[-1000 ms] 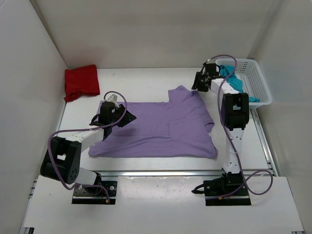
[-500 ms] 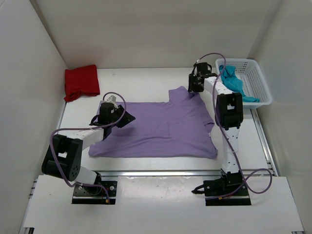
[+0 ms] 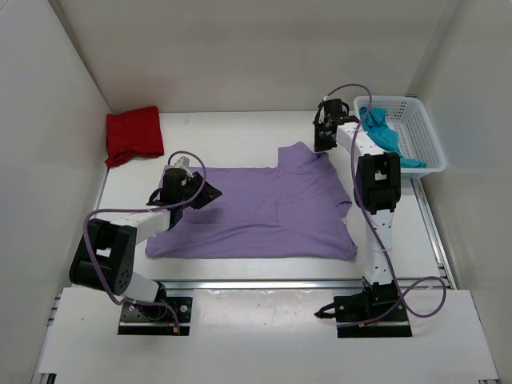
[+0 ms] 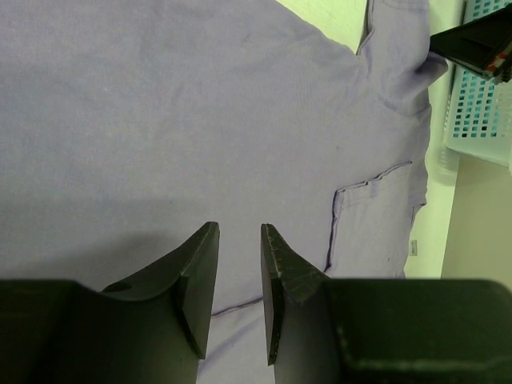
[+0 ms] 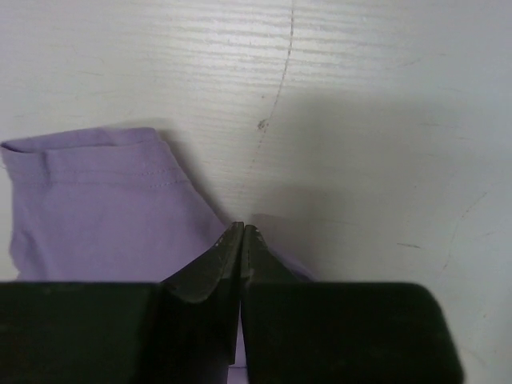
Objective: Fold and stack the t-shirts
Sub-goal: Grap the side of the flattened tshirt furthest away from the robot with both arms
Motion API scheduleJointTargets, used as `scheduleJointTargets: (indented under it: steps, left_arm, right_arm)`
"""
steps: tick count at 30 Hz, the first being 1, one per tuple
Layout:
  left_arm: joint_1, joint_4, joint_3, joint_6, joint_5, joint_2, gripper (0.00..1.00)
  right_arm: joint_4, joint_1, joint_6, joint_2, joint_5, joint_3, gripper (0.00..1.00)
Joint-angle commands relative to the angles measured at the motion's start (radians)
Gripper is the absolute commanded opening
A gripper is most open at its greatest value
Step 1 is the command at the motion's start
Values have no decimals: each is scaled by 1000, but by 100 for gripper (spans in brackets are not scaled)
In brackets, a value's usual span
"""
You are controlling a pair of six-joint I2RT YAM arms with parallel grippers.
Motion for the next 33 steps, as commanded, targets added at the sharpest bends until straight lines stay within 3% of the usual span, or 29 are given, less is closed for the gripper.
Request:
scheduleJointTargets:
  steps: [1,6,9,10,14,17,33]
  left_arm:
    - [22,32,8,-4,9,-1,38]
    - [45,31,11,-13,11,-15,39]
    - [46,37,0,-15,6,-15,39]
    - [48,40,-3,-16,8,-12,39]
    - [52,48,-12,-19,15,-7,38]
    - [48,49,-17,-19,9,-13,38]
    - [57,72,-30,-33,20,-12,38]
  right_arm:
    - [0,-13,20,-44,-15,84,1]
    - [-5,-31,28,-101,-28,92,1]
    - [-52,-13,-28,-110,30,80,26]
    - [-57,-4,-34,-101,38,77,30]
    - [-127,1,-80,-50,63,117,30]
    - [-193,16,-112,-10,164,184,31]
    - [-292,13,-180,74,153,285,32]
